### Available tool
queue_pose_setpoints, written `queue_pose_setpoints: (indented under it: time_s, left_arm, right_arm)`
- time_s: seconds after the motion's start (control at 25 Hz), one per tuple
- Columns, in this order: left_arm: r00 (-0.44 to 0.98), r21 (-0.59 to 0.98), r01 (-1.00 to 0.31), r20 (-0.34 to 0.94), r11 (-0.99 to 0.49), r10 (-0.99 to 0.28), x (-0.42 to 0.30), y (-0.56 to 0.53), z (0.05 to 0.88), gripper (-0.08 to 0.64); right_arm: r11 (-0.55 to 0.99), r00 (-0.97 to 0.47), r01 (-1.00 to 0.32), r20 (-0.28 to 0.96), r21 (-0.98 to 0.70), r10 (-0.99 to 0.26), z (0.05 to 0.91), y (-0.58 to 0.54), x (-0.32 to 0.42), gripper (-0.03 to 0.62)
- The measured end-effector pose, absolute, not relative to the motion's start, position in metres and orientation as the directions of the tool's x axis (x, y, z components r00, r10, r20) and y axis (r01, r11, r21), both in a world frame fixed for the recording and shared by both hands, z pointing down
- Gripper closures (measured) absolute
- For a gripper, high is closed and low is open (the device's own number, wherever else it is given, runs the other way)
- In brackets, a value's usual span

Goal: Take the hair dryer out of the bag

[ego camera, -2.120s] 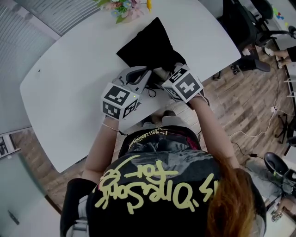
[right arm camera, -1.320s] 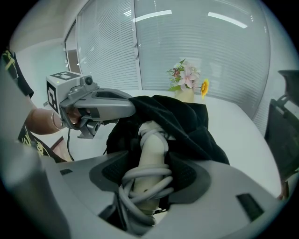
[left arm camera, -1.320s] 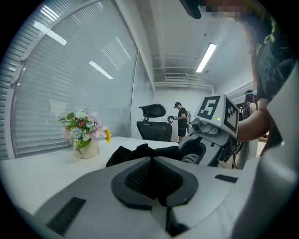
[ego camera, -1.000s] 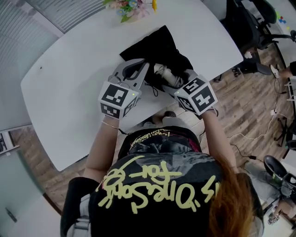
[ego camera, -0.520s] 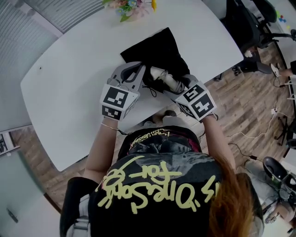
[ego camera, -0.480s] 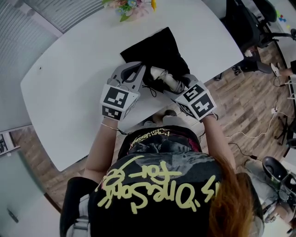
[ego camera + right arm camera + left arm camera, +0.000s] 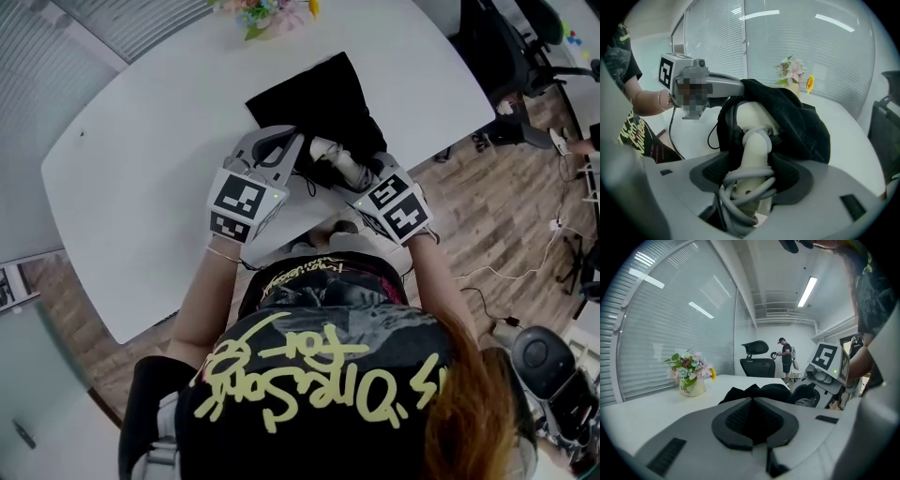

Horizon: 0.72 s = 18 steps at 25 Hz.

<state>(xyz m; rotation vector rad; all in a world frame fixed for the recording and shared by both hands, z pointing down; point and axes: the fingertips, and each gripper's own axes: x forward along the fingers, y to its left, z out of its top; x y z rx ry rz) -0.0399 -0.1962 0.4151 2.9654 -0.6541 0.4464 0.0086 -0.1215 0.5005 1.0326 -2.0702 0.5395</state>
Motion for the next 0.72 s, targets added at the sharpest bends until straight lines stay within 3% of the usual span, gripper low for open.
queue_pose_setpoints:
  time_s: [0.28,0.4,0.6,0.72]
  left_arm:
    - [0.868,0.033,-0.431,0.286,-0.902,-0.405,-0.039,-0.198,0.414,0.558]
    - [0.869,0.043,-0.435,0.280,-0.899,-0.407,-0.037,-0.196,0.412,0.558]
    - [0.872,0.045,-0.433,0.275,-0.900,-0.406,-0.032,-0.193,0.411,0.558]
    - [0.876,0.039,-0.423,0.272,-0.905,-0.398,-0.030,-0.190,0.408,0.558]
  right_arm:
    - [0.582,-0.257,-0.787,0.748,0.206,-0.613,0.475,-0.128,0.008,0.319]
    - [0.588,-0.324,-0.795,0.717,0.147,-0.618,0.470,-0.137,0.001,0.319]
    - [0.612,-0.372,-0.791,0.783,0.015,-0.499,0.483,-0.146,0.001,0.320]
    - [0.585,-0.389,-0.810,0.782,-0.038,-0.488,0.480,-0.153,0.005,0.321]
